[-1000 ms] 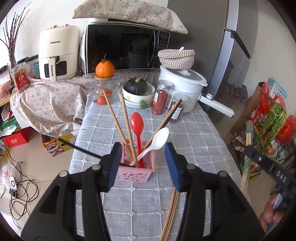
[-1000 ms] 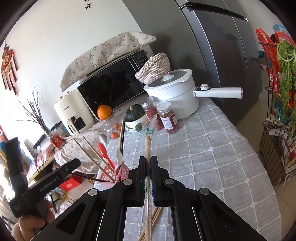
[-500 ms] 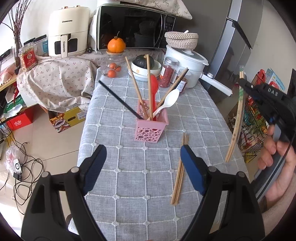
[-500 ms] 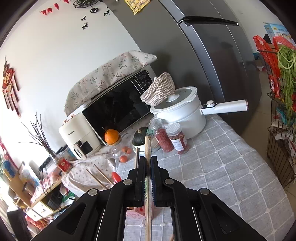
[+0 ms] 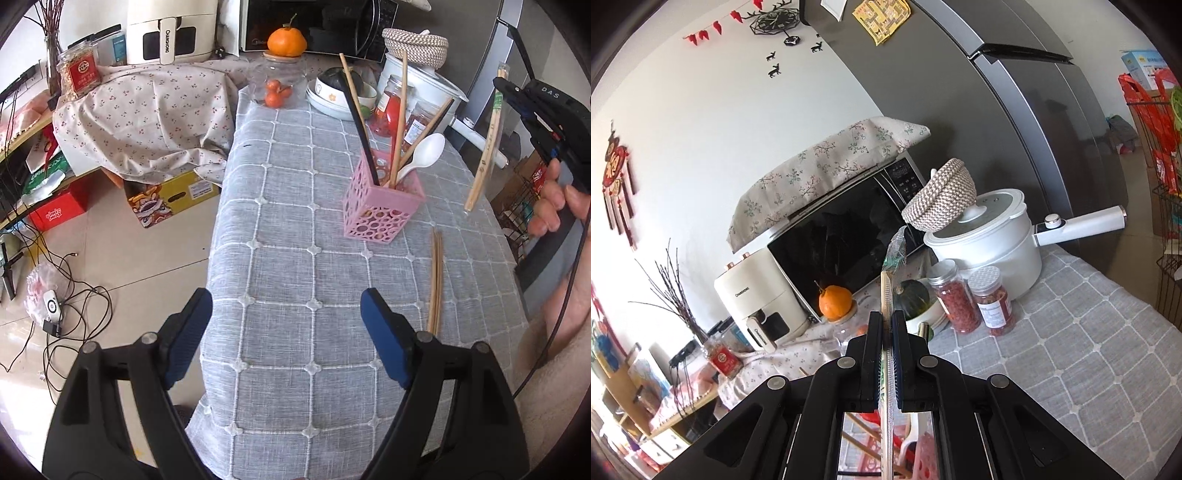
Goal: Organize utensils
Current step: 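Lower the bamboo chopstick into the basket with the right tool and open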
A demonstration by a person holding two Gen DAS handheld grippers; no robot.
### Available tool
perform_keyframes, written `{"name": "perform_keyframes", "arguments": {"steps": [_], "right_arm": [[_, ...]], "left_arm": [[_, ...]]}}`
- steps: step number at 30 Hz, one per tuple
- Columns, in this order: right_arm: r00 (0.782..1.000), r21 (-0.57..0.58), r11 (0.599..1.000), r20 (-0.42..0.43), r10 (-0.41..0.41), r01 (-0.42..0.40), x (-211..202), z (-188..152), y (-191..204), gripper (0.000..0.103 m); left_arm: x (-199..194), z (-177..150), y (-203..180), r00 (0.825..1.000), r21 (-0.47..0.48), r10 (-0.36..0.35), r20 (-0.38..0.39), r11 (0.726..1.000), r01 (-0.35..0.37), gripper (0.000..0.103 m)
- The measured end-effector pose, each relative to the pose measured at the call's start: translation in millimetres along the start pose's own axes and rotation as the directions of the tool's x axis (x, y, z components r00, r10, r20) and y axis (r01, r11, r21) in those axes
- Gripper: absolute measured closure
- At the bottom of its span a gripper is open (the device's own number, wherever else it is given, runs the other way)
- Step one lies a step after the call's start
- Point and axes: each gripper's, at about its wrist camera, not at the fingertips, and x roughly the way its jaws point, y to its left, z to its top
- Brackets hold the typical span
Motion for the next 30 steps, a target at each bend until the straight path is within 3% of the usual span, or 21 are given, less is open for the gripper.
{"name": "perform_keyframes", "arguments": {"steps": [7, 17, 23, 30], "right_arm": [[0.993, -0.046, 0.999, 0.119, -0.023, 0.029, 22.7, -20.0, 14.6, 0.098], [0.964, -0.152, 0.981, 0.256, -0.078, 0.120, 40.8, -51.6, 29.9, 0.098], [0.963, -0.187, 0.970, 0.245, -0.109, 0.158, 43.3, -78.0, 27.0, 0.097], [0.978, -0.197, 0.969, 0.173, -0.116, 0.150, 33.3, -95.1, 23.8, 0.095]], "left_arm": [[1.8, 1.0, 9.6, 1.000, -0.001, 0.002, 0.000, 1.000, -0.002, 0.021], [4.6, 0.4, 12.1, 1.000, -0.005, -0.003, -0.006, 1.000, 0.003, 0.021], [4.5, 1.6, 12.1, 1.000, -0.017, -0.006, -0.003, 1.000, 0.005, 0.021], [9.4, 4.9, 14.2, 1.000, -0.043, 0.008, 0.007, 0.999, -0.007, 0.021]]}}
